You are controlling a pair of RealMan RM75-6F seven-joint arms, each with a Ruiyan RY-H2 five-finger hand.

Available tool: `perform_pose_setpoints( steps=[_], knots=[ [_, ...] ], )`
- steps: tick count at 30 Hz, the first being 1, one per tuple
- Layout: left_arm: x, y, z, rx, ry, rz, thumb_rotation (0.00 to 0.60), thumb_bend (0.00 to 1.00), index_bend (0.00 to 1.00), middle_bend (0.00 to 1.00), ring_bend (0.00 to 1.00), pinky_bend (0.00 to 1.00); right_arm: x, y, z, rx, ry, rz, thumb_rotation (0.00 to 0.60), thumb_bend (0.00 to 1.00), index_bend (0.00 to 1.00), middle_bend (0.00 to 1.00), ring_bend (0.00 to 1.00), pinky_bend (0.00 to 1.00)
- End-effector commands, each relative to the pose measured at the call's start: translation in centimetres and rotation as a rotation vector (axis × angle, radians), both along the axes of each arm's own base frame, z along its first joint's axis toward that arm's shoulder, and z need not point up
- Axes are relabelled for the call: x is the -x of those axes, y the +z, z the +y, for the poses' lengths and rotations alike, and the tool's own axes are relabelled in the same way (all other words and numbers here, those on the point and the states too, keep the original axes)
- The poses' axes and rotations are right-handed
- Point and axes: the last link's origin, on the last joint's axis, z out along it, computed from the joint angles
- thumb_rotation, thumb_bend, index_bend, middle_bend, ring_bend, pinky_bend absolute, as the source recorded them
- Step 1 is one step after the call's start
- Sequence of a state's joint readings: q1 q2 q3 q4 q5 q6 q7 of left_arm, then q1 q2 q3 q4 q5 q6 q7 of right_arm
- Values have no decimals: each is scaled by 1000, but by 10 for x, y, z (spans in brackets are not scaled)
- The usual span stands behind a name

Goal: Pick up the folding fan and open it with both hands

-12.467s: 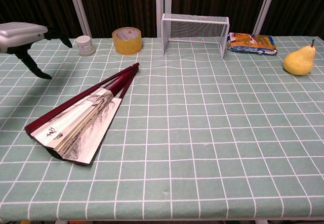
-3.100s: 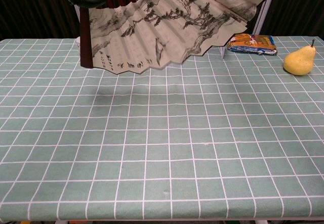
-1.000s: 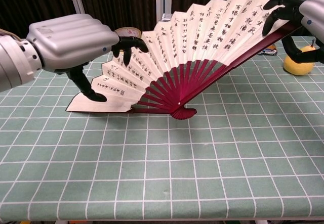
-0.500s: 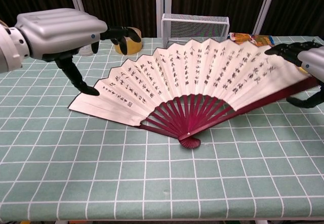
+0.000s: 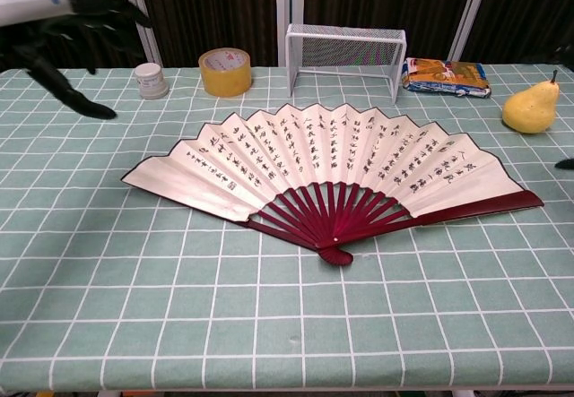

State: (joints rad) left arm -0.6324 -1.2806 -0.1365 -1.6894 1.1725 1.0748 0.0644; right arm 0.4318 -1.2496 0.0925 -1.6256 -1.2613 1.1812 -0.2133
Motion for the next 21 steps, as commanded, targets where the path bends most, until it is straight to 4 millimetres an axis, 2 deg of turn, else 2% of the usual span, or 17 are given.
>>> perform_pose_setpoints(
  steps=[1,6,9,13,17,21],
  knots=[
    [61,37,-6,-180,137,100,600,0,262,252,194,366,12,42,11,113,42,-38,600,137,27,104,0,0],
    [117,62,-39,-304,206,261,600,0,262,253,194,302,30,78,32,215,60,-55,600,173,33,100,0,0],
    [139,74,-67,-344,228,334,600,0,262,253,194,262,38,90,49,250,57,-64,600,186,33,94,0,0],
    [154,81,-108,-372,278,335,600,0,262,253,194,252,48,93,72,265,41,-77,600,217,33,90,0,0],
    [155,80,-144,-375,322,324,600,0,262,253,194,252,53,88,89,261,22,-86,600,219,33,91,0,0],
    [150,76,-164,-345,341,321,600,0,262,253,194,251,54,83,94,243,16,-99,600,225,33,92,0,0]
  ],
)
